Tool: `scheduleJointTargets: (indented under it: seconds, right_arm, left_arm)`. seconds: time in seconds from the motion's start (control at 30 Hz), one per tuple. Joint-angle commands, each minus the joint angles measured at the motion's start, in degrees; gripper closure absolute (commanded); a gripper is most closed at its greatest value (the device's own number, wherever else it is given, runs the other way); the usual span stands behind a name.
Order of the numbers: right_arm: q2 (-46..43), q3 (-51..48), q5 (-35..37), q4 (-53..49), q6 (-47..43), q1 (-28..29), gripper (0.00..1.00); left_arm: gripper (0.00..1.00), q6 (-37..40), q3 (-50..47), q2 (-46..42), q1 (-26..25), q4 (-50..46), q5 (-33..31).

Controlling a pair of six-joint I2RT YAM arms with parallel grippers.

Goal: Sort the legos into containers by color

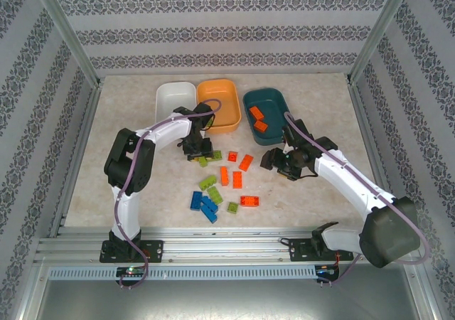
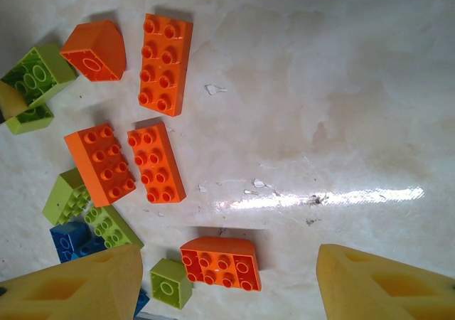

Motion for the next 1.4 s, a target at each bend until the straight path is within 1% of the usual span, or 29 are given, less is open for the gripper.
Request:
scheduleJointTargets:
  seconds: [0.0,0.07,0.27,0.4,0.67,0.83,0.9,0.93,1.0,1.07,1.2,1.37]
  right_arm:
    - [0.4,0.0,1.6,0.3,1.4,0.9,0.34]
    - [0.7,0.4,1.9,0.4,1.6,1.2,0.34]
    - [1.6,0.9,2.9,0.7,2.1,2.3,0.34]
    - [2.8,1.5,3.1,1.7,2.9,3.4,0.34]
    - [5.6,3.6,3.6,2.8,3.1,5.7,0.34]
    - [5.8,3.4,3.2,4.3,3.6,6.5,0.34]
    - [6.1,3.3,-0.1,9.0,3.3,7.3,0.34]
    - [6.5,3.1,-3.3,13.0,3.0,7.8,0.34]
    - [7.7,2.5,-12.4,24.9,3.9,9.1,0.31]
    - [9.2,3.8,-15.7,30.2,4.0,10.7,0.28]
    - [13.2,8.0,-18.7,32.6,1.8,11.6,0.24]
    - [18.3,13.2,-22.0,33.3,0.3,11.8,0.25]
  left_arm:
    - [0.6,1.4,-1.0,0.7,1.4,-1.5,0.0]
    - [0.61,1.6,-1.6,0.4,1.7,-1.4,0.2]
    - [0.71,2.2,-2.9,-2.3,2.8,-2.1,0.3]
    - [0.76,2.4,-3.6,-4.7,3.4,-2.8,0.4]
    - [0.76,2.5,-3.8,-10.8,4.1,-5.1,1.1]
    - [0.76,2.3,-4.2,-14.9,4.2,-5.4,3.2]
    - [0.76,2.1,-4.9,-16.6,4.2,-4.4,5.1]
    - [0.76,2.0,-5.2,-17.1,4.2,-3.8,6.5]
    - [0.76,1.6,-5.9,-17.8,4.2,-2.4,9.9]
    - [0.76,1.4,-6.1,-18.2,4.2,-1.3,12.4]
    - [0.77,2.0,-5.7,-18.0,4.2,-0.9,15.7]
    - [0.77,2.1,-6.0,-18.6,4.2,-0.1,17.9]
